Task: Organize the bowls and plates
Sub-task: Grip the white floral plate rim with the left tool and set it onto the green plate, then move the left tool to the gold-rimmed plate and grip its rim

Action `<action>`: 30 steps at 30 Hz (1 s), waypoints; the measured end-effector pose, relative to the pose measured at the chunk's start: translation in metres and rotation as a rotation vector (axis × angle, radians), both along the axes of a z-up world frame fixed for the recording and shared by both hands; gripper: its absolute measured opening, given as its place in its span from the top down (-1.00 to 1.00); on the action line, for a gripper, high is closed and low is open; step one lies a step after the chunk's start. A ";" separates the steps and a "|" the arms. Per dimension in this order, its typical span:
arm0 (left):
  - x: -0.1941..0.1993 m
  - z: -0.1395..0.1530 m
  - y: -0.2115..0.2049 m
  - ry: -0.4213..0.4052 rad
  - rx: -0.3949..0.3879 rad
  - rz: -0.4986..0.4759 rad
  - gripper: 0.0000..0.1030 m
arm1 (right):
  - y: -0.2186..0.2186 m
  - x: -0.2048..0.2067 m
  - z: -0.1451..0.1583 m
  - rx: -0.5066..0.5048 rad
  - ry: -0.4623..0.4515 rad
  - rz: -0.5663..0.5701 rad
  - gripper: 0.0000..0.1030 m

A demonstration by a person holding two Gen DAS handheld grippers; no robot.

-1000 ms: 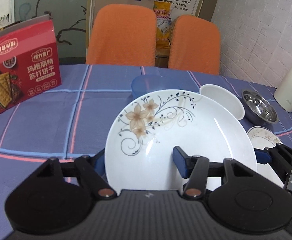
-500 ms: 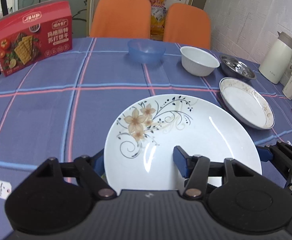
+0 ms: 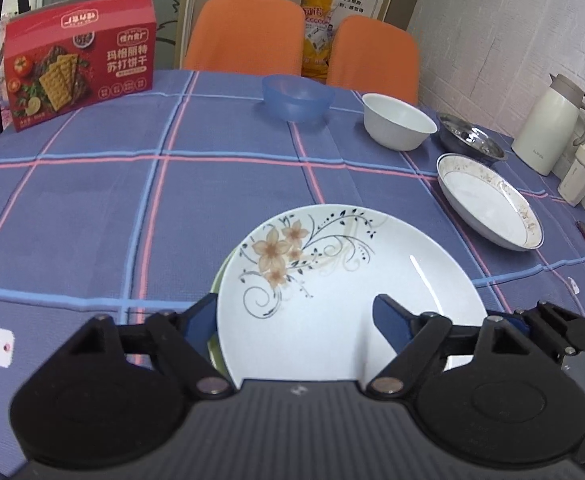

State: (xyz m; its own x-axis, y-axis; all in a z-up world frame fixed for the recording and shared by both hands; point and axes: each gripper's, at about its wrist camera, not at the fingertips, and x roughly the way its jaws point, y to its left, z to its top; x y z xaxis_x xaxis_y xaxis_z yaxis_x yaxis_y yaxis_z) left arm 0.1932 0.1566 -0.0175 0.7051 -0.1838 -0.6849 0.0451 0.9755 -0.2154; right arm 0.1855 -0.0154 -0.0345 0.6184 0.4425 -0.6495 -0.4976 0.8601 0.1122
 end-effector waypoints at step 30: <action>0.216 -0.003 -0.172 0.188 -0.006 -0.338 -0.87 | -0.177 0.126 0.002 0.001 -0.009 -0.441 -0.66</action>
